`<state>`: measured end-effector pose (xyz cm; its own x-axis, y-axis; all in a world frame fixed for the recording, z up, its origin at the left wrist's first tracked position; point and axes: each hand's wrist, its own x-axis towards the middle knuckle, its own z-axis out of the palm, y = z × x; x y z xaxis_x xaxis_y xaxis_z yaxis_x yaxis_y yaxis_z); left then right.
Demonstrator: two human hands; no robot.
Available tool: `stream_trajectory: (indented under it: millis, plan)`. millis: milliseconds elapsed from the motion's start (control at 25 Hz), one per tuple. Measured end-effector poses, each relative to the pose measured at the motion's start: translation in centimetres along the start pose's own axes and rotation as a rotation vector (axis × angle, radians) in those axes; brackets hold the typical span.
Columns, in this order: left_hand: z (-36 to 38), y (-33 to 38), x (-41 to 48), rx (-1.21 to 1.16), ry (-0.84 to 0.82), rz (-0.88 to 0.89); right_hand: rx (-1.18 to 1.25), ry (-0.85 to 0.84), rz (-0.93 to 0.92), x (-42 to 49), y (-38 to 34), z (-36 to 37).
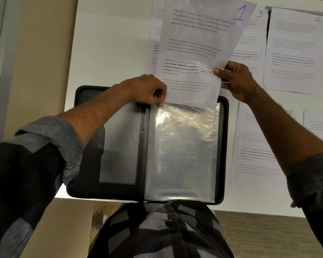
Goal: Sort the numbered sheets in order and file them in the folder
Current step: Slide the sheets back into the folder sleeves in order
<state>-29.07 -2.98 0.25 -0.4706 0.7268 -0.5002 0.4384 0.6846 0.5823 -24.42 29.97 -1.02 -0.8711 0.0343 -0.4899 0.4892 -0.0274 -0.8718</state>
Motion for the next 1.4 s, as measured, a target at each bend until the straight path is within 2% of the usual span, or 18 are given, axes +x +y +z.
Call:
stream_trajectory:
  millis: [160,360,640,760,1040,1280,1400]
  plan:
    - [0.2,-0.2,0.1,0.035,-0.032,0.033,-0.040,-0.018,-0.019,-0.1,-0.1,0.5]
    - [0.4,-0.1,0.5,0.290,-0.014,0.072,-0.094,0.000,-0.077,-0.2,-0.6,0.7]
    - [2.2,1.3,-0.3,0.430,0.187,0.141,-0.044,0.004,-0.075,-0.3,-0.5,1.0]
    - [3.3,1.2,-1.1,0.400,0.242,0.142,-0.006,0.016,-0.071,-0.5,-0.1,1.0]
    - [4.8,1.2,-2.3,0.233,0.364,-0.007,-0.036,0.008,-0.082,-1.0,-0.1,0.2]
    - [3.4,0.4,-1.8,0.033,0.331,-0.121,-0.121,-0.062,-0.104,-0.5,-1.2,-0.1]
    - [2.6,0.4,-1.5,0.088,0.243,-0.123,-0.156,-0.070,-0.087,0.1,-1.0,0.2]
